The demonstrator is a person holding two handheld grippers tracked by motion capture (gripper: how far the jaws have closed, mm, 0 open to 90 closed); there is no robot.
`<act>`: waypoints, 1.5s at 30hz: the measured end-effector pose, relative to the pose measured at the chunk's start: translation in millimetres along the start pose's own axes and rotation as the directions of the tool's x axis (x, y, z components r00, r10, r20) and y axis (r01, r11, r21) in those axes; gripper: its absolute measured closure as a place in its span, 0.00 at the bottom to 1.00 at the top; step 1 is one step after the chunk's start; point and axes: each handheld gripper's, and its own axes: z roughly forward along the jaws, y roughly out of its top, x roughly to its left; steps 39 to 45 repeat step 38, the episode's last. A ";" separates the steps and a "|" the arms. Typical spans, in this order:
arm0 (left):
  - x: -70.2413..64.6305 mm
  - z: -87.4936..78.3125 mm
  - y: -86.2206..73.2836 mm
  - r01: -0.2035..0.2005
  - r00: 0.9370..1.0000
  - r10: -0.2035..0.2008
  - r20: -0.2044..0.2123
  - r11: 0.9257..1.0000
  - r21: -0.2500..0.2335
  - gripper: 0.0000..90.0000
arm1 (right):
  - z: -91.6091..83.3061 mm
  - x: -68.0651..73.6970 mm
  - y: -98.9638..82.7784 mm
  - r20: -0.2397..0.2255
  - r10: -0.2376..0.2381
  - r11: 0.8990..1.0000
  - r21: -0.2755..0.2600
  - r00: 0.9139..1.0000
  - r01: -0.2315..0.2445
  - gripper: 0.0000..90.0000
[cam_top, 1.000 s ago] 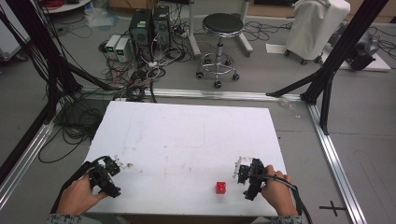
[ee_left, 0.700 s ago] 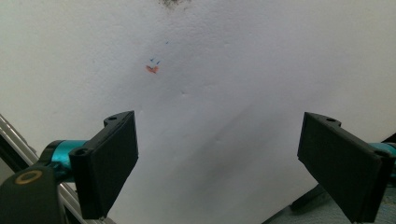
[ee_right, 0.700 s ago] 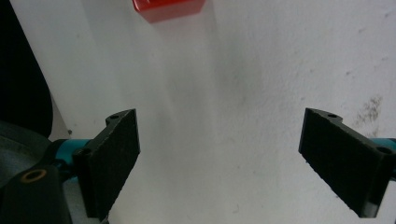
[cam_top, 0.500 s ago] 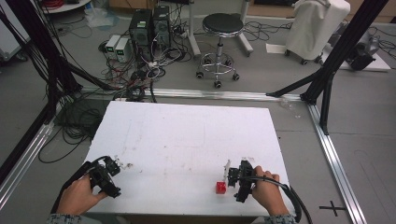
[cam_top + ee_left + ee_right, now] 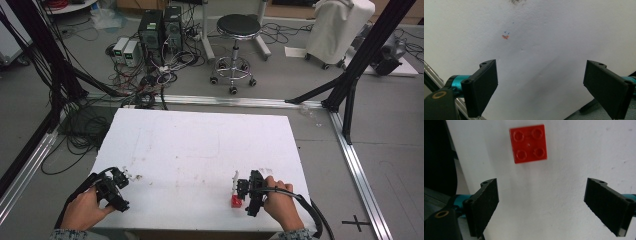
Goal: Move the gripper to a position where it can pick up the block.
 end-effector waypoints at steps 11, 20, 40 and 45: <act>-1.3 0.7 0.1 -0.001 1.000 0.001 0.004 1.000 -0.002 0.14 | 4.6 3.2 13.7 -0.011 -0.034 0.999 -0.032 0.999 0.034 0.13; -0.2 -0.2 -0.4 -0.006 1.000 0.006 0.002 1.000 0.004 0.14 | 24.7 6.7 27.5 -0.029 -0.065 0.998 -0.003 0.997 0.065 0.13; -0.8 0.2 0.0 -0.010 1.000 0.010 -0.002 1.000 0.011 0.14 | 36.4 9.1 33.8 -0.055 -0.087 0.996 0.027 0.995 0.088 0.13; -0.8 0.2 0.0 -0.010 1.000 0.010 -0.002 1.000 0.011 0.14 | 36.4 9.1 33.8 -0.055 -0.087 0.996 0.027 0.995 0.088 0.13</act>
